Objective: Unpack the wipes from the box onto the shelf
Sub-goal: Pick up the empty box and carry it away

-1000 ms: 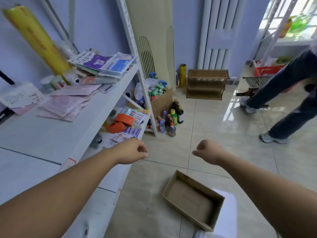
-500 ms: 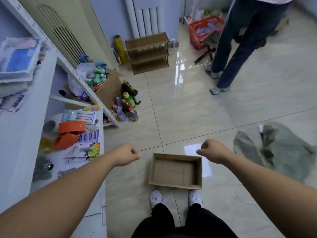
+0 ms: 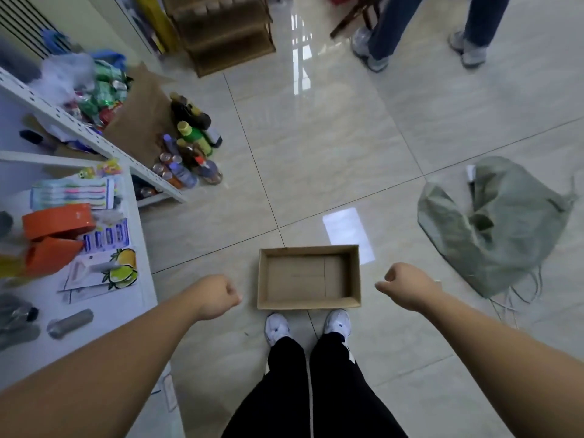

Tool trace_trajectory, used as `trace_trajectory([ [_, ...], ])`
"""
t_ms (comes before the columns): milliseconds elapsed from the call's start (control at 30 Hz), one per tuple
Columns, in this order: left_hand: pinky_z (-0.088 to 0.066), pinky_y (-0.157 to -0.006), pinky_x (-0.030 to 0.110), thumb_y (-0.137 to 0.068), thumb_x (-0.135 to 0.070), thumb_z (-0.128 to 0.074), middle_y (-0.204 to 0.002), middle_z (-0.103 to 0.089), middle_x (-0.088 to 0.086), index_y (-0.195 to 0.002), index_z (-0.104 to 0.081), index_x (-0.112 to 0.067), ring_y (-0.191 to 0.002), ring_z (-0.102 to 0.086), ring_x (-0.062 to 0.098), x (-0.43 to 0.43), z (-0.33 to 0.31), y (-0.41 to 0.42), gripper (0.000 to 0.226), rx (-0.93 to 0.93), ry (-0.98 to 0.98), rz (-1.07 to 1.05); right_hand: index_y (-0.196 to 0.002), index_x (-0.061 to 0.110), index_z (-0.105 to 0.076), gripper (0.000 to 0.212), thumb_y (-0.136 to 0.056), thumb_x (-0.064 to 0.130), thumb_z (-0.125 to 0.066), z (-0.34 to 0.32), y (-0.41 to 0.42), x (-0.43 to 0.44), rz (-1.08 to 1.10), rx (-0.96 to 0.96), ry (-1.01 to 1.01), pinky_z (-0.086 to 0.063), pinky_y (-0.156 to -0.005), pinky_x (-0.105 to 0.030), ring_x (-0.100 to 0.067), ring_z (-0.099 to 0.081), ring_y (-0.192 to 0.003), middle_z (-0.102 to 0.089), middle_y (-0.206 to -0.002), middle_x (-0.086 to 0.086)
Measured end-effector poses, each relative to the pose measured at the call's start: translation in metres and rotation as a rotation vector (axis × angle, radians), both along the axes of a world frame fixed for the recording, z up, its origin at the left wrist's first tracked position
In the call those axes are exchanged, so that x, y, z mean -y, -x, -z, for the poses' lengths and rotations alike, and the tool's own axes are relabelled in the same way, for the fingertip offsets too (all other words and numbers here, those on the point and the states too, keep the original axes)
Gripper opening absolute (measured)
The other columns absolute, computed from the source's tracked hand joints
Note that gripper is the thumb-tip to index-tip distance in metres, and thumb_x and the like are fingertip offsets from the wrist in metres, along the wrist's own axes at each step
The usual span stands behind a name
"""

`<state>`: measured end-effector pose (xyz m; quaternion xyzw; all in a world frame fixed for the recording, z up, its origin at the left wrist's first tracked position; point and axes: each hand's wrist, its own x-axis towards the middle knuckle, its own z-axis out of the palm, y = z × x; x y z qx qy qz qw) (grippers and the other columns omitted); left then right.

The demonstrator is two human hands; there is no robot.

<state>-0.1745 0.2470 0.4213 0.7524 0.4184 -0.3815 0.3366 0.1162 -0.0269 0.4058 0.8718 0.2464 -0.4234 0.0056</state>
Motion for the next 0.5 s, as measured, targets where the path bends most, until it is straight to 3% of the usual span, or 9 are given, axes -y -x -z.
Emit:
trace_trajectory([
  [100, -0.042, -0.062, 0.030, -0.087, -0.038, -0.065, -0.062, -0.059, 0.004, -0.063, -0.055, -0.014, -0.065, -0.060, 0.026, 0.006, 0.058, 0.004, 0.036, -0.030, 0.034, -0.060, -0.060, 0.016, -0.029, 0.044, -0.084, 0.032, -0.063, 0.057, -0.003, 0.005, 0.029, -0.021, 0.036, -0.018, -0.053, -0.034, -0.024, -0.028, -0.055, -0.025, -0.059, -0.005],
  [200, -0.050, -0.067, 0.033, -0.091, -0.036, -0.065, -0.073, -0.070, 0.012, -0.073, -0.065, -0.008, -0.076, -0.069, 0.028, 0.016, 0.121, 0.006, 0.033, -0.050, 0.067, -0.078, -0.063, 0.017, -0.037, 0.039, -0.086, 0.036, -0.063, 0.119, -0.003, 0.008, 0.080, -0.065, 0.091, -0.028, -0.053, -0.033, -0.026, -0.042, -0.061, -0.035, -0.060, -0.001],
  [267, -0.049, -0.069, 0.032, -0.092, -0.035, -0.067, -0.081, -0.073, 0.012, -0.082, -0.070, -0.007, -0.080, -0.069, 0.027, 0.024, 0.163, 0.008, 0.030, -0.070, 0.080, -0.091, -0.086, 0.012, -0.061, 0.029, -0.089, 0.041, -0.063, 0.159, -0.002, 0.009, 0.084, -0.087, 0.135, -0.046, -0.068, -0.034, -0.031, -0.060, -0.085, -0.060, -0.081, -0.006],
  [333, -0.045, -0.068, 0.031, -0.091, -0.036, -0.068, -0.080, -0.071, 0.009, -0.080, -0.068, -0.009, -0.078, -0.066, 0.026, 0.028, 0.203, 0.010, 0.029, -0.061, 0.090, -0.138, -0.119, 0.003, -0.063, 0.049, -0.091, 0.043, -0.062, 0.201, -0.002, 0.010, 0.087, -0.096, 0.152, -0.051, -0.088, -0.038, -0.033, -0.062, -0.109, -0.068, -0.114, -0.013],
  [400, -0.040, -0.064, 0.031, -0.092, -0.041, -0.067, -0.076, -0.064, 0.006, -0.079, -0.061, -0.013, -0.072, -0.060, 0.022, 0.030, 0.242, 0.012, 0.032, -0.070, 0.097, -0.191, -0.131, 0.003, -0.058, 0.058, -0.092, 0.045, -0.062, 0.239, -0.001, 0.012, 0.096, -0.099, 0.160, -0.051, -0.094, -0.039, -0.033, -0.060, -0.117, -0.065, -0.129, -0.014],
  [500, -0.031, -0.057, 0.032, -0.093, -0.044, -0.066, -0.070, -0.050, 0.003, -0.075, -0.048, -0.015, -0.063, -0.048, 0.019, 0.032, 0.294, 0.011, 0.039, -0.118, 0.082, -0.231, -0.132, 0.003, -0.057, 0.062, -0.091, 0.049, -0.063, 0.293, 0.002, 0.016, 0.110, -0.115, 0.184, -0.052, -0.093, -0.040, -0.034, -0.061, -0.115, -0.065, -0.129, -0.015],
])
